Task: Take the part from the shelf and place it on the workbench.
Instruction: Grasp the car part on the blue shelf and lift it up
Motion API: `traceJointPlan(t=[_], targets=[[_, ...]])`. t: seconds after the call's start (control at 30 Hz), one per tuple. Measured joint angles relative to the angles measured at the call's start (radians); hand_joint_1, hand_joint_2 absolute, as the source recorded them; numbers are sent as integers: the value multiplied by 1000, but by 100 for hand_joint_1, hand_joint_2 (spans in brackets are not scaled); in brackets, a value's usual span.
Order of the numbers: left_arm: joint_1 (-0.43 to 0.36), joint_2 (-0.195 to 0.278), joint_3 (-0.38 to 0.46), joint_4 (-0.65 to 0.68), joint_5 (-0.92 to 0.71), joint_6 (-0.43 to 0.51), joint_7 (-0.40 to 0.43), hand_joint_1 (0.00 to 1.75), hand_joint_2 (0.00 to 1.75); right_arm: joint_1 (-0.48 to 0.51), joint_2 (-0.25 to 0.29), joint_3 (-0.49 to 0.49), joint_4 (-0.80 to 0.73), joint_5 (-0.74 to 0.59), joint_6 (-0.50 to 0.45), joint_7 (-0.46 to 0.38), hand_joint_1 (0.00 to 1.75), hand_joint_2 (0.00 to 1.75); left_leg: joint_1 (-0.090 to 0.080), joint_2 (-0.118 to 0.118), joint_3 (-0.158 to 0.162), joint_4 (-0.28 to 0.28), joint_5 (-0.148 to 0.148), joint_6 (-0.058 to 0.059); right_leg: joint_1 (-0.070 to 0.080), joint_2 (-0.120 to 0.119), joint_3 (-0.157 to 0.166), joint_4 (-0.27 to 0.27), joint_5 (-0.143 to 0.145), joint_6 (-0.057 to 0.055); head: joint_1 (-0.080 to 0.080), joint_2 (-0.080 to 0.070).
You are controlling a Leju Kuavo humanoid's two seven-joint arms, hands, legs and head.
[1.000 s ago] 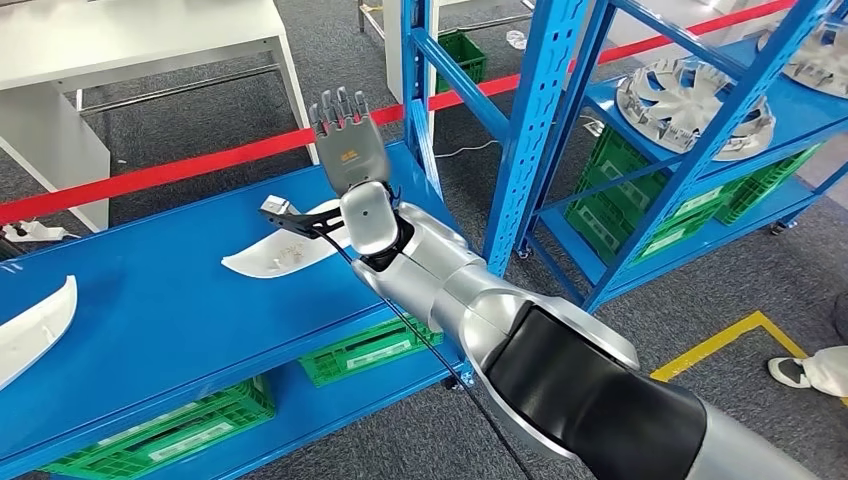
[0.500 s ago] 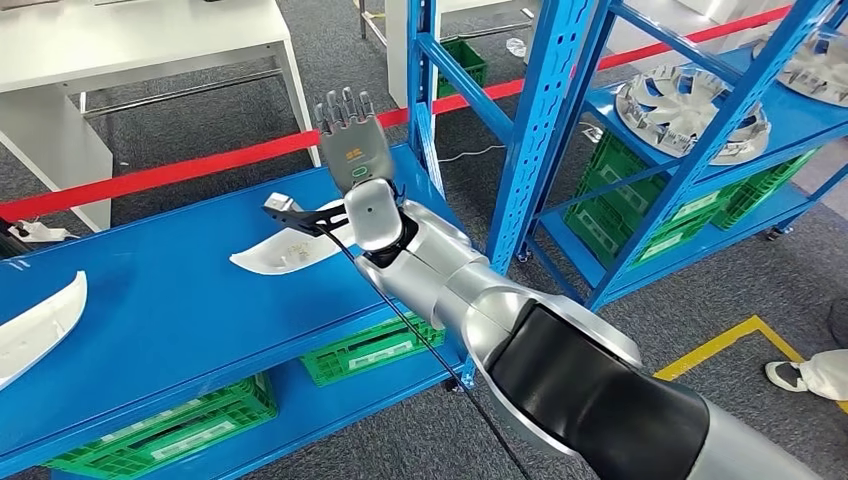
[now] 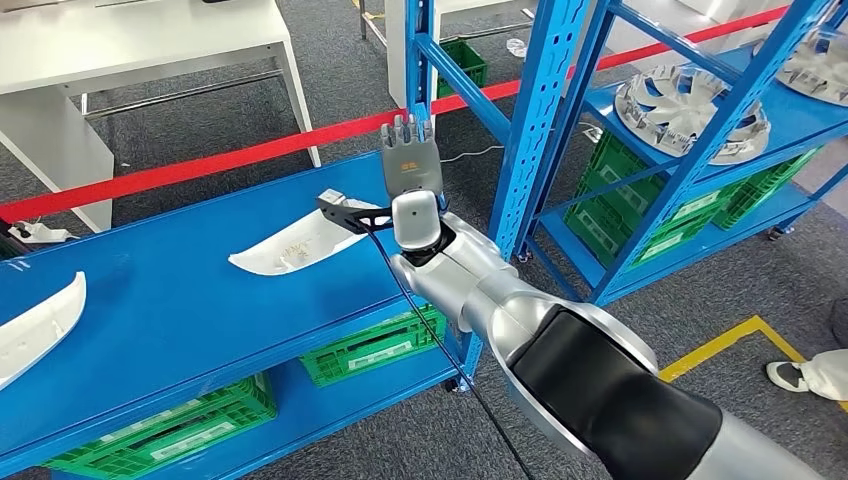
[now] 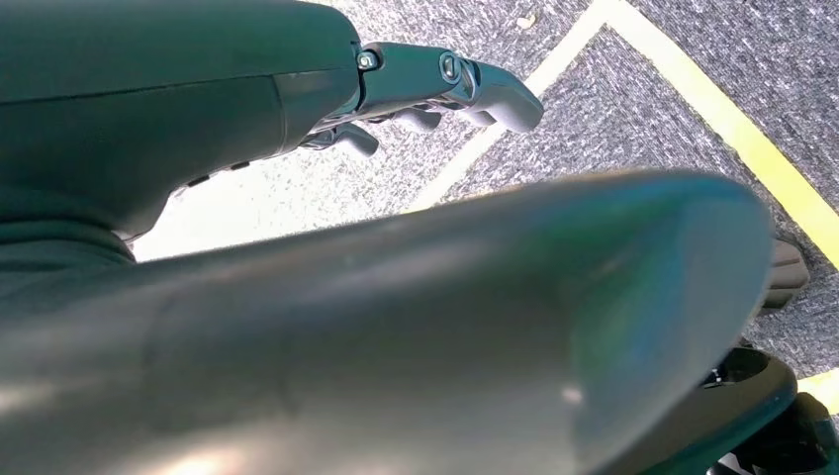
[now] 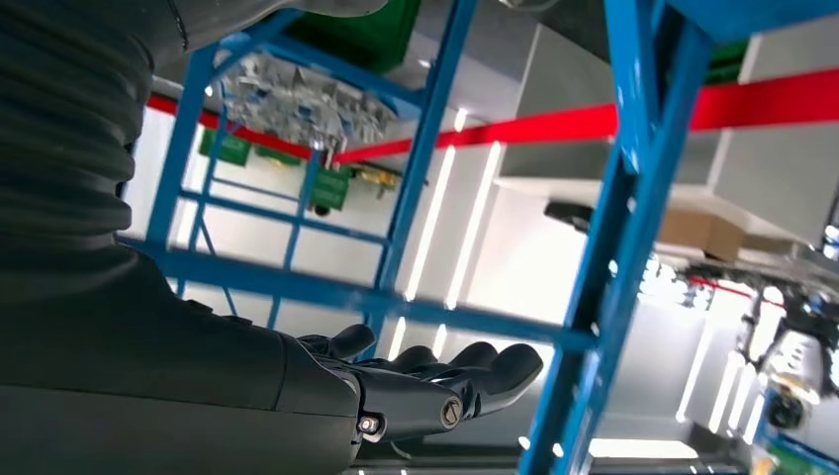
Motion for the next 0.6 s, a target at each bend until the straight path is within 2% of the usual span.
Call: traceJointPlan(t=[0.37, 0.6], targets=[[9, 1, 0, 0, 0, 0, -4, 0, 0, 87, -41, -67, 5, -32, -8, 2, 0, 175, 0, 0, 0, 0, 0, 0, 0, 0, 0, 0, 0, 0, 0, 0], [14, 3, 0, 0, 0, 0, -5, 0, 0, 103, -51, -78, 5, -30, -8, 1, 0, 175, 0, 0, 0, 0, 0, 0, 0, 0, 0, 0, 0, 0, 0, 0]])
